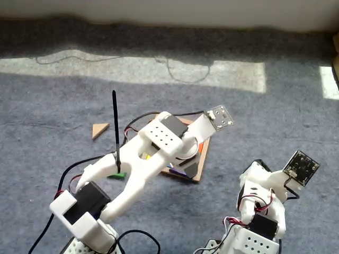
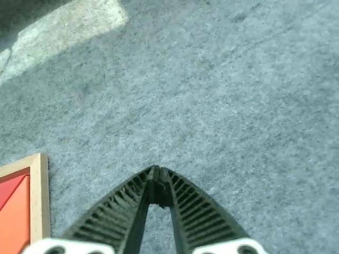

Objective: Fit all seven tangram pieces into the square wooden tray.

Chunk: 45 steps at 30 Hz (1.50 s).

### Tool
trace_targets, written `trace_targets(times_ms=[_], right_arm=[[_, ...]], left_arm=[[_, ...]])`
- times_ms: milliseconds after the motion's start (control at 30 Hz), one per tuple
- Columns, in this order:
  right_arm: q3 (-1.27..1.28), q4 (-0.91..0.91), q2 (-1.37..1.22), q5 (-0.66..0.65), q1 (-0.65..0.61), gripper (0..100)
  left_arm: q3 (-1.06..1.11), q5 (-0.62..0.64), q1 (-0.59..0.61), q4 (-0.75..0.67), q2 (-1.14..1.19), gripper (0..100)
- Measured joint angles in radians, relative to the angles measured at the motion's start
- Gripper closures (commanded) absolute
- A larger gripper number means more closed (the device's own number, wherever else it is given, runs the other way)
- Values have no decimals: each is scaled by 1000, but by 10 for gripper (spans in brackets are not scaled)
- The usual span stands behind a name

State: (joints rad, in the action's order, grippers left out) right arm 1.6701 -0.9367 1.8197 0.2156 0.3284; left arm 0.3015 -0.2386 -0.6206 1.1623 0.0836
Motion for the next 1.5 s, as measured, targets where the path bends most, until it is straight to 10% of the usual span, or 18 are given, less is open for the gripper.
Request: trace_targets(times_ms=[1000,1500], right_arm=[[0,0,0,0,0,993],[0,0,0,0,-14,993]], left_arm=[[-115,112,43,-153,239,742],[97,127,46,-153,-78,747]])
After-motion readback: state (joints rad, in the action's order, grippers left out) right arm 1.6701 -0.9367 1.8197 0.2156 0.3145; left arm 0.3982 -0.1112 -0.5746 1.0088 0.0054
